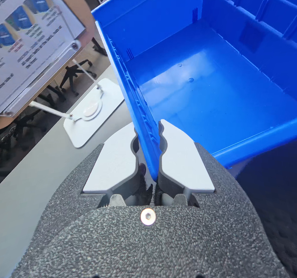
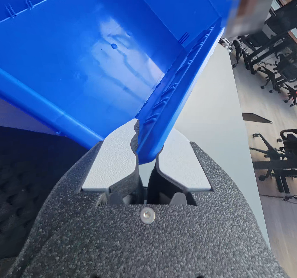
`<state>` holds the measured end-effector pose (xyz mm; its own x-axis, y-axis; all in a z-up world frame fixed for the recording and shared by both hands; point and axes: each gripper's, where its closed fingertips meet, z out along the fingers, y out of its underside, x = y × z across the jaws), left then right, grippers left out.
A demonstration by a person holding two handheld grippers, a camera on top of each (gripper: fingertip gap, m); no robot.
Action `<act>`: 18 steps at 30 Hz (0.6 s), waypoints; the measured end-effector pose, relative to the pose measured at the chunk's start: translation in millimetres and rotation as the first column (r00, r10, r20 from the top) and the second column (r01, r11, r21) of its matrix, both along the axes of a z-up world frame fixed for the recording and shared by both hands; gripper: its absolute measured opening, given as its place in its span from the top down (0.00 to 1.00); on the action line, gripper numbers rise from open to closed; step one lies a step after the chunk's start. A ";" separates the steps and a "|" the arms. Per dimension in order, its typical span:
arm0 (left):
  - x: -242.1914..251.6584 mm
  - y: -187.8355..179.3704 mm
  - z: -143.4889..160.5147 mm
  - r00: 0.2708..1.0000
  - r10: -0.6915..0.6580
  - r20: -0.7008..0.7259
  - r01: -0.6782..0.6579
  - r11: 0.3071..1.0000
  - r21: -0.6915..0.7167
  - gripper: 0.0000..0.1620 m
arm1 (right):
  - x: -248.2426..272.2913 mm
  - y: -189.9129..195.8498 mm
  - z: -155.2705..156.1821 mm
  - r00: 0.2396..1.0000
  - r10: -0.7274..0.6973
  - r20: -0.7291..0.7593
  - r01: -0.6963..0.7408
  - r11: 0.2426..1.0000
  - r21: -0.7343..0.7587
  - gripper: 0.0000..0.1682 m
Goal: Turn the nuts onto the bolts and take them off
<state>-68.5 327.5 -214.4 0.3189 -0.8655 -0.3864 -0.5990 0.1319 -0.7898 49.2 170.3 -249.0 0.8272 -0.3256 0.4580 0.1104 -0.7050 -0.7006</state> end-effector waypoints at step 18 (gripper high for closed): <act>104.5 -52.2 -58.6 0.977 -0.210 -0.047 0.202 0.971 -0.131 0.79 | 77.0 -60.4 -40.9 0.982 -0.169 -0.084 0.171 0.985 0.012 0.90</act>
<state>36.0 275.3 -273.0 0.1078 -0.9526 -0.2845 -0.6163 0.1605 -0.7710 126.1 109.8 -289.8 0.7938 -0.4725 0.3829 -0.0685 -0.6950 -0.7157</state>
